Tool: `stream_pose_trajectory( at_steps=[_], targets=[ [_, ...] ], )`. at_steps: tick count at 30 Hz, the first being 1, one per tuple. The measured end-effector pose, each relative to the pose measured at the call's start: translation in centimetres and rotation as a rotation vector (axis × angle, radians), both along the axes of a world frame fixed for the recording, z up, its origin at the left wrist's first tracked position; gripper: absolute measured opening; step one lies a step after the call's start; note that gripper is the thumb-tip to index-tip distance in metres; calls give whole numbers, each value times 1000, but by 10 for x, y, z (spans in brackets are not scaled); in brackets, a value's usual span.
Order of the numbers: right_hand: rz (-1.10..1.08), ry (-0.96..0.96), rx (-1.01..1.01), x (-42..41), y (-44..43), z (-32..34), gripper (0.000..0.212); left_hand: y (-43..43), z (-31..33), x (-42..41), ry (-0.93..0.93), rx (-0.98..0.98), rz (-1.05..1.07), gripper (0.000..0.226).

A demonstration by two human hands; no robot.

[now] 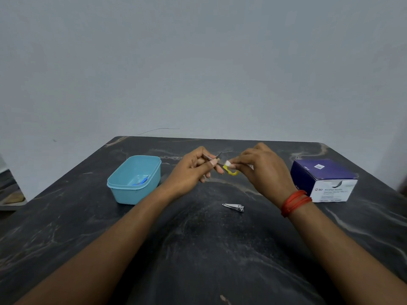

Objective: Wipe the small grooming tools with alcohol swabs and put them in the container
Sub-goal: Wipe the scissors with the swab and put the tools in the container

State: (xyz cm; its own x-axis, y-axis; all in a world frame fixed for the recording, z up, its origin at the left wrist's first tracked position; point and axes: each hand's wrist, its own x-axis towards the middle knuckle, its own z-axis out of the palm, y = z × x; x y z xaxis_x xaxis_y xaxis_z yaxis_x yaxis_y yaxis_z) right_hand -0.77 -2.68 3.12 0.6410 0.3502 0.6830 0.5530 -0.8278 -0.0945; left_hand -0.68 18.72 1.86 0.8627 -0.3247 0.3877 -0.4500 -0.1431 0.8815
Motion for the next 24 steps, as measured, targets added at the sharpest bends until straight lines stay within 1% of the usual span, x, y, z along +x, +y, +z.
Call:
stream_pose_trajectory(
  at_steps=[6,11,14,16,19,22,24],
  targets=[
    [-3,187,355,1,0,-3,17,-3,-1,1,34,-143,28,7],
    [66,457,872,-2,6,1,14,-8,-3,-1,110,-270,-6,10],
    [179,671,1207,-6,9,3,14,-14,-5,-4,138,-302,-31,16],
    [266,769,1367,-8,11,3,14,-17,-7,-5,147,-288,-30,14],
    [346,829,1476,-8,13,4,15,-20,-11,-6,172,-288,-41,9],
    [363,844,1469,-9,15,4,27,-21,-13,-6,203,-300,-52,9],
    [353,859,1462,-9,17,1,30,-23,-15,-6,234,-317,-62,8]
  ],
)
